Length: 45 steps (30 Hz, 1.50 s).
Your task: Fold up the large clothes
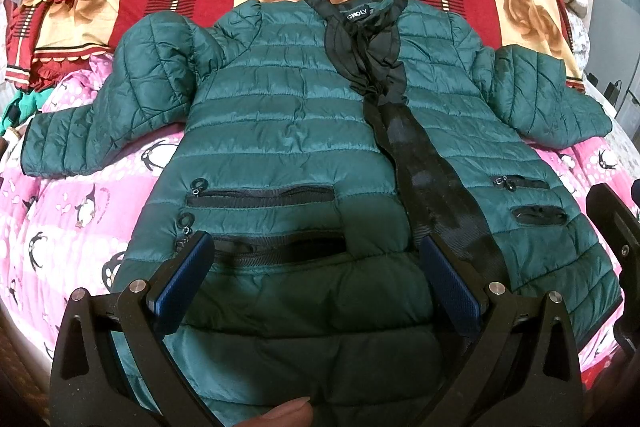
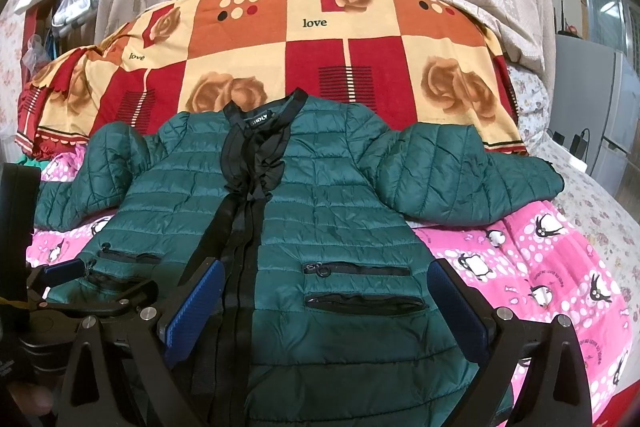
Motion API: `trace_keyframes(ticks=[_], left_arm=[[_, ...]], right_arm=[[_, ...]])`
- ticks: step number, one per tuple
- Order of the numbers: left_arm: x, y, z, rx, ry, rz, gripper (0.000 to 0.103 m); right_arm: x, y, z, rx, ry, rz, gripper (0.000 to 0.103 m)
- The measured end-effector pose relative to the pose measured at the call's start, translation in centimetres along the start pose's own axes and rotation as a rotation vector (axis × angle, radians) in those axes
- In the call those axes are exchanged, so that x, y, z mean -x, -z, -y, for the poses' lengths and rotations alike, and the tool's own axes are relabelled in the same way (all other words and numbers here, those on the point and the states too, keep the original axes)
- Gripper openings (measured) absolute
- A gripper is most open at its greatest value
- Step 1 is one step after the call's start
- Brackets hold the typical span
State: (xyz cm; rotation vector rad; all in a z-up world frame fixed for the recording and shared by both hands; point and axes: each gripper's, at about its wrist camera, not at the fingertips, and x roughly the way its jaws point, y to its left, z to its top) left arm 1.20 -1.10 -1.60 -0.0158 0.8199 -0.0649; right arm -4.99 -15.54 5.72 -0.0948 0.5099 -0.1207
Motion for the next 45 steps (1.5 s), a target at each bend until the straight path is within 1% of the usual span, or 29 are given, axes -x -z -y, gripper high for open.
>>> trace_keyframes(ticks=[18,24,25,26,29,31,40,42,45], left_arm=[[0.0,0.0,0.0,0.002,0.002,0.001,0.103],[0.0,0.0,0.0,0.0,0.001,0.0,0.103],[0.0,0.0,0.0,0.0,0.0,0.001,0.103],[0.0,0.0,0.0,-0.001,0.0,0.001,0.103],[-0.1,0.0,-0.1,-0.004,-0.003,0.0,0.103],[-0.1,0.0,-0.1,-0.004,-0.002,0.0,0.103],[-0.1,0.0,-0.1,-0.004,-0.001,0.001,0.103],[-0.1,0.0,-0.1,-0.003,-0.001,0.0,0.103],[-0.1,0.0,-0.1,-0.004,-0.002,0.0,0.103]], right_arm=[[0.0,0.0,0.0,0.0,0.002,0.004,0.1],[0.2,-0.9,-1.5,0.0,0.002,0.006,0.1],[0.2,-0.8,-1.2,0.0,0.003,0.005,0.1],[-0.1,0.0,0.1,0.0,0.003,0.005,0.1],[-0.1,0.0,0.1,-0.004,0.005,-0.001,0.1],[-0.3,0.7,0.5,-0.008,0.004,-0.002,0.1],[-0.4,0.0,0.4,-0.007,0.02,0.006,0.1],[-0.8,0.1,0.5,-0.02,0.031,-0.016,0.1],[-1.1,0.0,0.2,-0.049,0.029,-0.016,0.1]])
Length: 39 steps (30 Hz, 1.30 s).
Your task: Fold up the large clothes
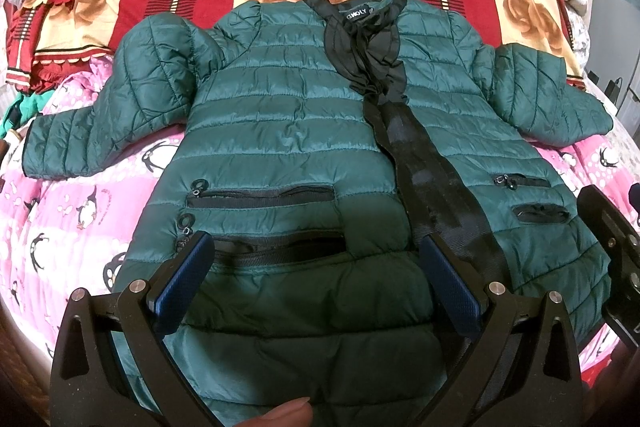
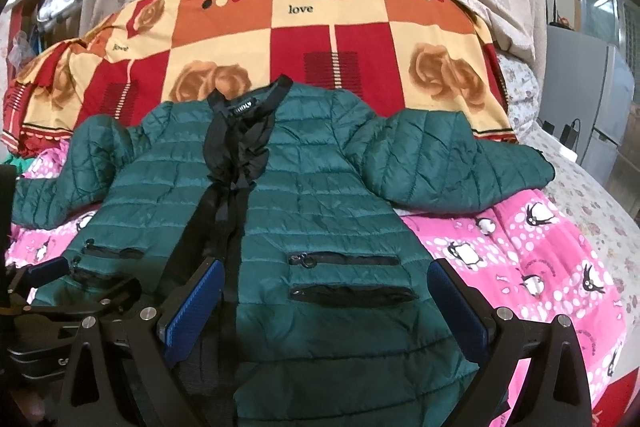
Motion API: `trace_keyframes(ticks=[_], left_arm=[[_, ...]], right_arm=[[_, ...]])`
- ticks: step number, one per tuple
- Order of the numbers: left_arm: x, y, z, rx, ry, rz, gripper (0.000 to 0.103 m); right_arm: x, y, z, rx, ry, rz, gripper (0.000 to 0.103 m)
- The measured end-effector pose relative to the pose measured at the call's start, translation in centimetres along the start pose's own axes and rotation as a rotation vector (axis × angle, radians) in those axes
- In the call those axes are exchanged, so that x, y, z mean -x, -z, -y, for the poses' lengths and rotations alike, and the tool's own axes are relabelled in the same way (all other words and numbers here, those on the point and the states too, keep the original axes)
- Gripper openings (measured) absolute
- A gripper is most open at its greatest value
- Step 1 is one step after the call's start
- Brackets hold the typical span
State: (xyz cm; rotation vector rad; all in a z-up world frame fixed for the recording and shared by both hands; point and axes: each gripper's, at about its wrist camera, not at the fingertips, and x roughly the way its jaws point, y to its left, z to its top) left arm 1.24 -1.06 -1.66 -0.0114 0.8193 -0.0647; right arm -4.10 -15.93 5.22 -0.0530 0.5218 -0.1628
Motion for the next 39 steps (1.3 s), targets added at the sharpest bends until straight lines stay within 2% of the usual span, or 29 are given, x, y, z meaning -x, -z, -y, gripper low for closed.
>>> trace_keyframes(ticks=[3,5,6,9,22,23,25,39], left_arm=[[0.0,0.0,0.01,0.0,-0.001,0.0,0.103],[-0.01,0.01,0.0,0.0,-0.001,0.0,0.103],[0.0,-0.01,0.01,-0.001,-0.001,0.0,0.103],[0.0,-0.01,0.02,-0.001,-0.001,0.0,0.103],[0.0,-0.03,0.0,0.0,-0.001,0.0,0.103],[-0.01,-0.03,-0.02,0.001,-0.001,0.0,0.103],[-0.01,-0.04,0.02,0.001,0.0,0.0,0.103],[0.0,-0.06,0.02,-0.001,-0.001,-0.001,0.103]], right_arm=[[-0.04,-0.03,-0.18,-0.056,-0.024,-0.022,0.1],[-0.18,0.04,-0.48,-0.07,-0.029,-0.113,0.1],[-0.09,0.04,-0.4,-0.042,-0.014,-0.051,0.1],[-0.07,-0.07,-0.38,-0.05,-0.018,0.004,0.1],[-0.1,0.0,-0.45,-0.036,-0.008,0.021,0.1],[-0.08,-0.02,-0.3,-0.047,-0.013,0.063,0.1],[-0.05,0.02,-0.16,-0.047,-0.012,0.087,0.1],[-0.04,0.0,-0.23,-0.029,-0.001,0.033,0.1]])
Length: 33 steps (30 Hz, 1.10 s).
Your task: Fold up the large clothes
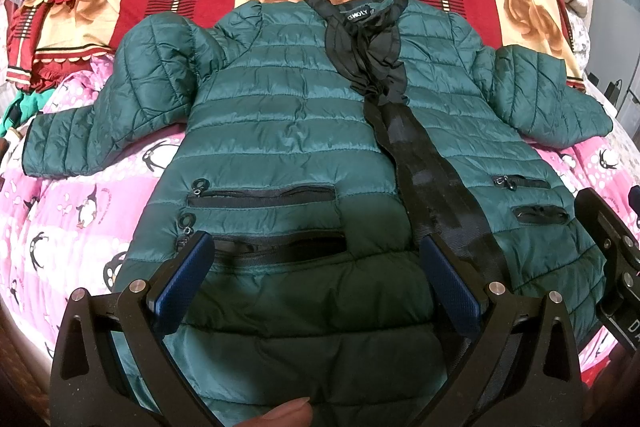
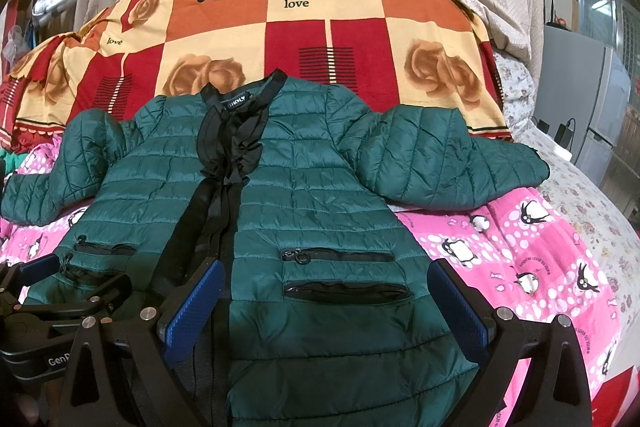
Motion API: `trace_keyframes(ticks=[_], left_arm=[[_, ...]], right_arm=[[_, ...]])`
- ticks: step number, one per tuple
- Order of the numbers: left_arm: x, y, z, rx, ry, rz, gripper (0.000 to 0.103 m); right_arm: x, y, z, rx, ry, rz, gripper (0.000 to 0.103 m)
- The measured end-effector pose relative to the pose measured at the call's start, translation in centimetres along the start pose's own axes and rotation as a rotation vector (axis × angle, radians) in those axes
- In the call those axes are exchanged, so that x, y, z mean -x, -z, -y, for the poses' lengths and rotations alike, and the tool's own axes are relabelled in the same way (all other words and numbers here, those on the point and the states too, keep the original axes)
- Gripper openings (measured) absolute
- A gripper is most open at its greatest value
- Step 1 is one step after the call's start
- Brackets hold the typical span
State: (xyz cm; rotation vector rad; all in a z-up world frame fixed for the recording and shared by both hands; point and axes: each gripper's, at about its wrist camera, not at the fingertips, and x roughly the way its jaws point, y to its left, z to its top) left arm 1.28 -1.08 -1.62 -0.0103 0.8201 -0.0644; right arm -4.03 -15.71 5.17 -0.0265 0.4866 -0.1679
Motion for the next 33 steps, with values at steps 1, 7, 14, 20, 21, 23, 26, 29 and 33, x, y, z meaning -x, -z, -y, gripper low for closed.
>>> trace_keyframes(ticks=[1,7,14,20,21,23,26,29,33], left_arm=[[-0.01,0.0,0.0,0.0,0.0,0.0,0.103],[-0.01,0.0,-0.03,0.001,0.0,0.0,0.103],[0.0,0.0,-0.04,0.0,0.001,0.0,0.103],[-0.02,0.0,-0.03,0.001,0.001,0.0,0.103],[0.0,0.0,-0.01,0.0,0.001,0.0,0.103],[-0.01,0.0,-0.03,0.0,0.001,0.0,0.103],[-0.01,0.0,-0.03,0.0,0.0,0.0,0.103],[-0.02,-0.01,-0.02,0.001,0.001,0.0,0.103],[0.01,-0.01,-0.01,0.0,0.0,0.0,0.103]], right_arm=[[0.0,0.0,0.0,0.0,0.0,-0.002,0.1],[0.01,0.01,-0.01,0.001,0.001,-0.01,0.1],[0.01,0.04,-0.01,0.003,0.003,-0.015,0.1],[0.01,0.05,-0.02,0.004,0.004,-0.02,0.1],[0.01,0.05,-0.02,0.005,0.004,-0.02,0.1],[0.02,0.06,-0.02,0.005,0.004,-0.021,0.1],[0.02,0.05,-0.03,0.005,0.005,-0.023,0.1],[0.02,0.06,-0.04,0.005,0.005,-0.024,0.1],[0.03,0.06,-0.03,0.006,0.005,-0.025,0.1]])
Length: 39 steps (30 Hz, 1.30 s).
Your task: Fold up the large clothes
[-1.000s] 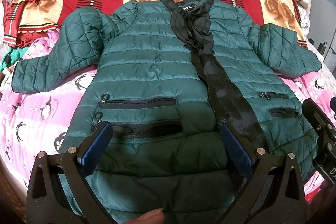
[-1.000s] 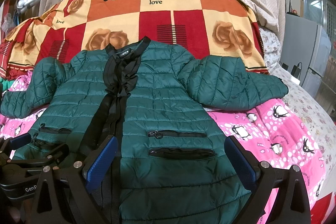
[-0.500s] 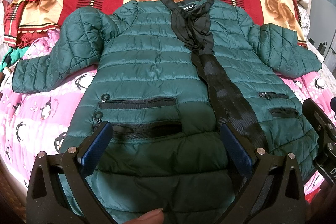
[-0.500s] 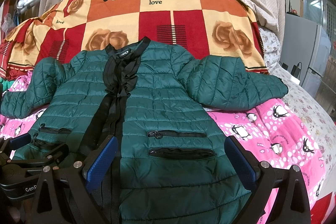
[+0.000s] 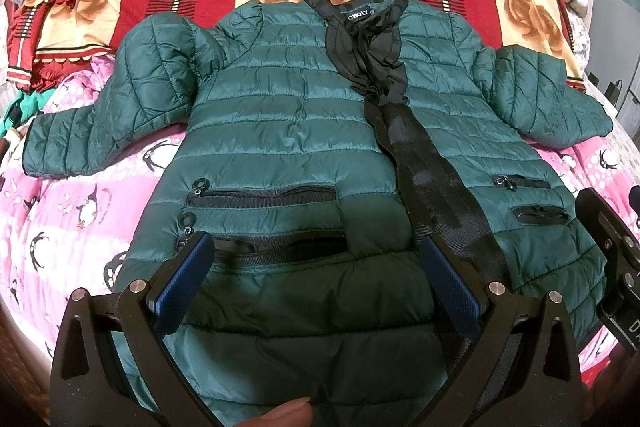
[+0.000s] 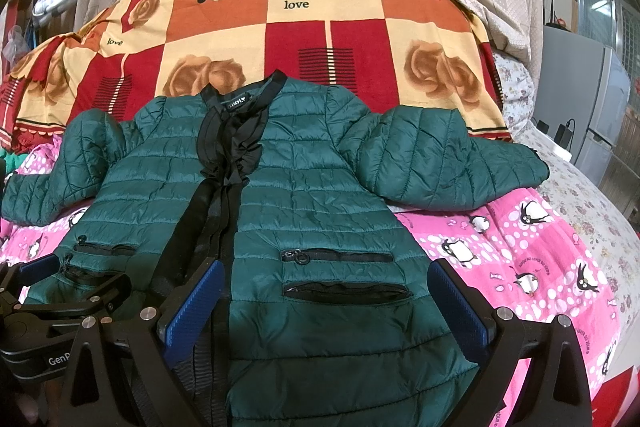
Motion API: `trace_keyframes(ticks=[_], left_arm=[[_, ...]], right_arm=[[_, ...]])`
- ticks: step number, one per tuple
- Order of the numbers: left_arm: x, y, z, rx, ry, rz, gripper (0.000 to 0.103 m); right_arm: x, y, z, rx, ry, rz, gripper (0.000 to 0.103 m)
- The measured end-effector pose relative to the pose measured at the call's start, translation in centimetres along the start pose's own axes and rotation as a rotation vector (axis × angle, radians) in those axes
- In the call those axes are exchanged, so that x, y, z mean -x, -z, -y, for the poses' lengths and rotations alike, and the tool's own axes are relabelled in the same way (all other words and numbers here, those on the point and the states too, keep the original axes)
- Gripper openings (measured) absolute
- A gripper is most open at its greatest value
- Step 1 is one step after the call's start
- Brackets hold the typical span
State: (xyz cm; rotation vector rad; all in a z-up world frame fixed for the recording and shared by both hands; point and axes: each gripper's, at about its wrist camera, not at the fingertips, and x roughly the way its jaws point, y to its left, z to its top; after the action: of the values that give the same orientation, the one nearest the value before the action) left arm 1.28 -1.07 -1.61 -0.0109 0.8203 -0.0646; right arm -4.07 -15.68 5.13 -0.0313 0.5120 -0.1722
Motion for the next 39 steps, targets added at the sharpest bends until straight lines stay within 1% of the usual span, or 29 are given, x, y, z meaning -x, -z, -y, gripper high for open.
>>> trace_keyframes(ticks=[39], left_arm=[[0.07,0.01,-0.05,0.003,0.003,-0.001,0.103]], right_arm=[[0.03,0.04,-0.18,-0.002,0.004,-0.022,0.101]])
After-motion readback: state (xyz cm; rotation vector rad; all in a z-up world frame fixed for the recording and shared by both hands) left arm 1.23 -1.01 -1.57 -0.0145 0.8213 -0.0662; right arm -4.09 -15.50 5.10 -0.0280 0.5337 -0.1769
